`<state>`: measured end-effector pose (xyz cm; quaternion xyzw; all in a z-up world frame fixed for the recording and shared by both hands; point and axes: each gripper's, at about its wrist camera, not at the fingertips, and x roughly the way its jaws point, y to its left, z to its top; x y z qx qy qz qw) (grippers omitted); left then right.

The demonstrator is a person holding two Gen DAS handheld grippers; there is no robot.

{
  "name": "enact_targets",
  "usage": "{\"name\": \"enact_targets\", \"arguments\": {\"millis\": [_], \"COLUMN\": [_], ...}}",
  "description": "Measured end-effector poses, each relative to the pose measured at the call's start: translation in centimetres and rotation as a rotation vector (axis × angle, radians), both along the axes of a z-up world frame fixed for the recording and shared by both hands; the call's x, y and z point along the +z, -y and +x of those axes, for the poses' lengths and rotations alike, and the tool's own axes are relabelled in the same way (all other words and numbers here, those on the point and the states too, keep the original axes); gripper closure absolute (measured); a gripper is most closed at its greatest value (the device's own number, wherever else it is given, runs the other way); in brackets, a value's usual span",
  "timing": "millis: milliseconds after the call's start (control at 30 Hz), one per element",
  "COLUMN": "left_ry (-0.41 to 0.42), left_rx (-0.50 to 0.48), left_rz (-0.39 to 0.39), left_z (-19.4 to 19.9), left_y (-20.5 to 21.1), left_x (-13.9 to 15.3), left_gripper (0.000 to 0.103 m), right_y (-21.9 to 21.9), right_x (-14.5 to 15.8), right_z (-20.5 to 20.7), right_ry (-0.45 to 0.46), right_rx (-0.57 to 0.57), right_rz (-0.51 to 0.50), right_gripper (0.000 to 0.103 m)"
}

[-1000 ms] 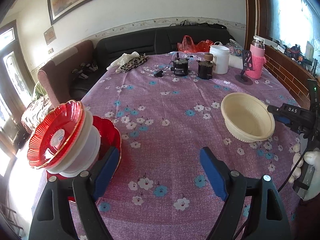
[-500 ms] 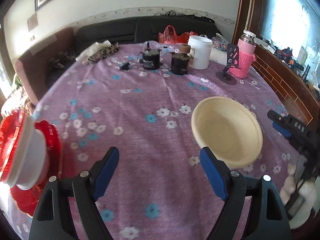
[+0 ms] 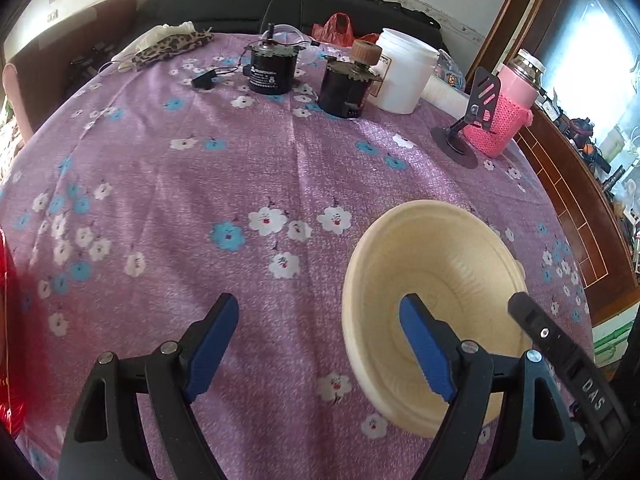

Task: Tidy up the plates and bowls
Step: 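Lift the cream bowl with the right gripper and bring it toward the left gripper, then close the left gripper on the cream bowl rim beside the right gripper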

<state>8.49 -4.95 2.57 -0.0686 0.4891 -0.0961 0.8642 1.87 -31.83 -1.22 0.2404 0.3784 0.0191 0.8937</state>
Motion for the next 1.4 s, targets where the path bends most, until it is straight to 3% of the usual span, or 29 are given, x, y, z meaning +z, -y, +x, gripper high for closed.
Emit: {"name": "enact_targets", "arguments": {"millis": [467,567,600,633,667,733,767,867,1000,1067,1300,1400], "left_ry": [-0.026,-0.015,0.003,0.028,0.046,0.055,0.063,0.059,0.000,-0.021,-0.040,-0.050], "left_rx": [-0.067,-0.134,-0.176,-0.206,-0.245,-0.289,-0.303,-0.303,-0.295,-0.288,-0.276,-0.269], "left_rz": [0.019,0.070,0.118,0.173,0.200,0.219,0.238,0.231,0.133,0.101,0.077,0.059], "left_z": [1.5,2.1,2.2,2.0,1.6,0.9,0.6,0.2,0.4,0.1,-1.3,-1.3], "left_y": [1.4,2.1,2.6,3.0,3.4,4.1,4.6,5.0,5.0,4.9,5.5,5.6], "left_x": [-1.7,-1.8,-1.9,-1.8,-1.8,-1.6,-1.5,-1.6,-1.5,-1.5,-1.3,-1.5], "left_gripper": [0.021,0.023,0.029,0.048,0.058,0.073,0.076,0.076,0.076,0.076,0.076,0.057], "right_y": [-1.1,-1.2,-1.2,-1.2,-1.1,-1.2,-1.3,-1.4,-1.7,-1.9,-1.9,-1.8], "right_x": [-1.3,-1.4,-1.4,-1.4,-1.4,-1.4,-1.4,-1.6,-1.6,-1.5,-1.1,-0.9], "right_z": [1.1,1.1,1.2,1.2,1.2,1.2,1.2,1.2,1.2,1.3,1.1,0.9], "right_ry": [-0.062,-0.067,-0.068,-0.069,-0.069,-0.068,-0.068,-0.074,-0.073,-0.074,-0.065,-0.059], "right_rx": [0.031,0.032,0.032,0.032,0.032,0.038,0.039,0.044,0.056,0.066,0.060,0.062], "right_rz": [-0.024,-0.027,-0.027,-0.027,-0.027,-0.023,-0.028,-0.036,-0.054,-0.063,-0.071,-0.067], "right_gripper": [0.056,0.056,0.056,0.056,0.056,0.056,0.056,0.056,0.056,0.064,0.072,0.080]}}
